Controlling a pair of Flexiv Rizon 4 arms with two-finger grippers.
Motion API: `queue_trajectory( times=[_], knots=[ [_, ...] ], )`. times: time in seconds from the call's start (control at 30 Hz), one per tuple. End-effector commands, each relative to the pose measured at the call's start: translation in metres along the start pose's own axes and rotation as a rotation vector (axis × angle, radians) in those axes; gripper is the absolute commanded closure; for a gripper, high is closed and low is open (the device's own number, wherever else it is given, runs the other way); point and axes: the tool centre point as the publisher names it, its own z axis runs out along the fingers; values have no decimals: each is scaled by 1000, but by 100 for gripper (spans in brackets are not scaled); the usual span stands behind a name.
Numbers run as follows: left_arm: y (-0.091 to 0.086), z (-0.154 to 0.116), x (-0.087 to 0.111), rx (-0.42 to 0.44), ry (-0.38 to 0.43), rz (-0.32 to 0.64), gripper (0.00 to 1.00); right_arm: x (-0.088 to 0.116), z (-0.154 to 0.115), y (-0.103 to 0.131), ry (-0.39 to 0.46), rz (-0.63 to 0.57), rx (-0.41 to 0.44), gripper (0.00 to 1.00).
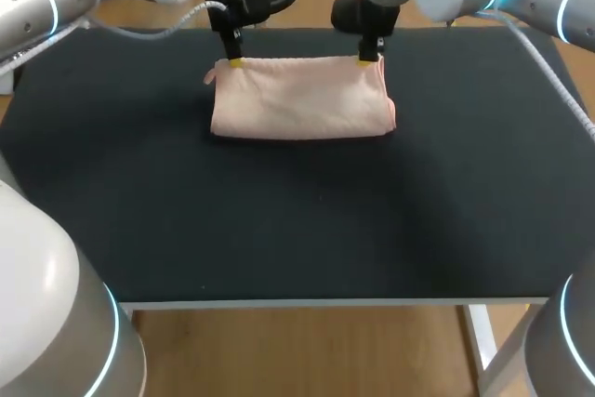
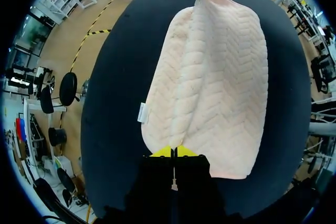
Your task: Fold the towel
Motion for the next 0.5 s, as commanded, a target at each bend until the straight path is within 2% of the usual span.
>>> queue_trajectory(
  times=[0.03,0.07,0.17,0.33,0.5],
  knots=[
    [-3,8,-12,2,71,5,62,-11,9,2,1,20,21,52],
    [-2,8,-13,7,78,7,0,-12,9,2,-7,36,34,0],
    [1,8,-16,18,87,3,0,-13,8,0,-39,56,26,0],
    [10,-2,-10,103,94,33,0,-9,-4,-4,-85,72,3,0],
    [16,-18,12,241,118,175,0,1,-19,-7,-108,76,-13,0]
  ],
)
